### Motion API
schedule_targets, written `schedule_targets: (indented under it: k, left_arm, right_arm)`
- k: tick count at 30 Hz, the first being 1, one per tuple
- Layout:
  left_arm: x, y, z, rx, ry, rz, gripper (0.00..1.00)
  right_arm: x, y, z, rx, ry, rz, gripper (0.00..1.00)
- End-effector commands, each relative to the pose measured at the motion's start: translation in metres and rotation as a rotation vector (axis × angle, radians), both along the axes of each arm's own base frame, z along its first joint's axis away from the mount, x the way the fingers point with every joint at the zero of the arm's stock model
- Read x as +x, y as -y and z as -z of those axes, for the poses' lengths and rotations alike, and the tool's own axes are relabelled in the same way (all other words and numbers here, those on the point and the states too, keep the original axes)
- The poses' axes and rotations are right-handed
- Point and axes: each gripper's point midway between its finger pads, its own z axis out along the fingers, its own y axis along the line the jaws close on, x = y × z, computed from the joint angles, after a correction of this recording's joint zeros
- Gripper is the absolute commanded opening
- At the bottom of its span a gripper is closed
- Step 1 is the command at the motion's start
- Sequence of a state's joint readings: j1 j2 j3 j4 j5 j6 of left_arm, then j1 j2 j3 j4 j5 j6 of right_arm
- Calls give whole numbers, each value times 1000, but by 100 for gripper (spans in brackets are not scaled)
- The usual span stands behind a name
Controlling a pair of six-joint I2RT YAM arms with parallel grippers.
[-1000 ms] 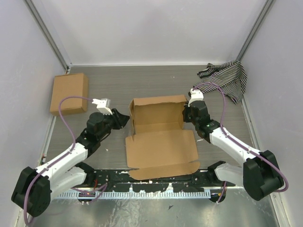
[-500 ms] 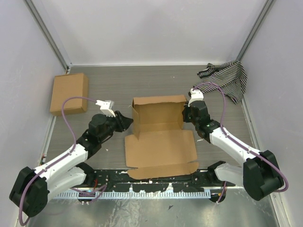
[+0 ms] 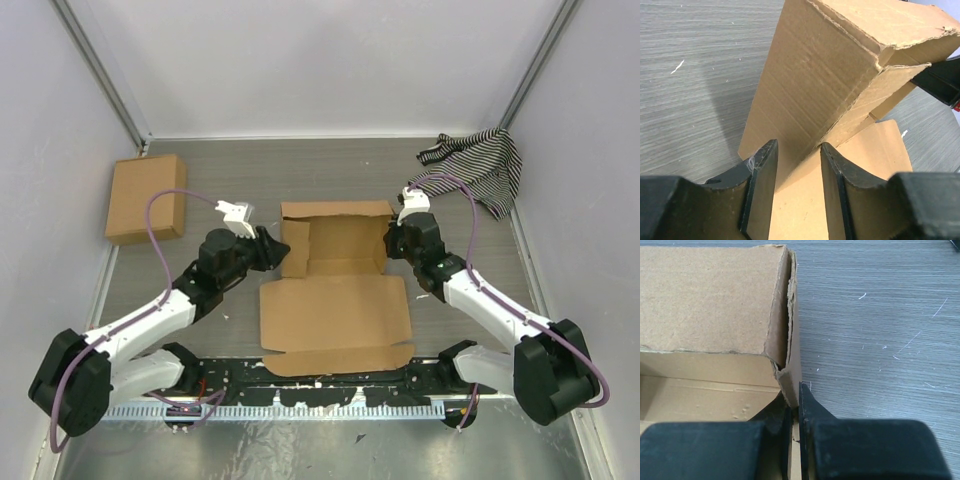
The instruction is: Fold the paper box
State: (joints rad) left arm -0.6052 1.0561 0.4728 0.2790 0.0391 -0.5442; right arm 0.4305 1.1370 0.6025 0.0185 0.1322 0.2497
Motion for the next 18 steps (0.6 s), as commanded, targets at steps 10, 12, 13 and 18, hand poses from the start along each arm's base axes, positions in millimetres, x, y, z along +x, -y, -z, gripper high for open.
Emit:
schedule_targets:
  k: [10, 12, 13, 18]
  left_arm:
    - [37, -10, -1, 151, -18, -178, 48]
    - [41, -15, 5, 180, -39, -231, 47]
    - [42, -16, 7, 197, -46, -247, 47]
    - [44, -32, 11, 289, -80, -387, 31]
  right_arm:
    - [1, -10, -39, 81, 106, -40, 4]
    - [1, -10, -41, 88, 107, -37, 5]
    - [0, -11, -41, 92, 107, -36, 4]
    - [-2, -12, -39, 95, 90, -32, 4]
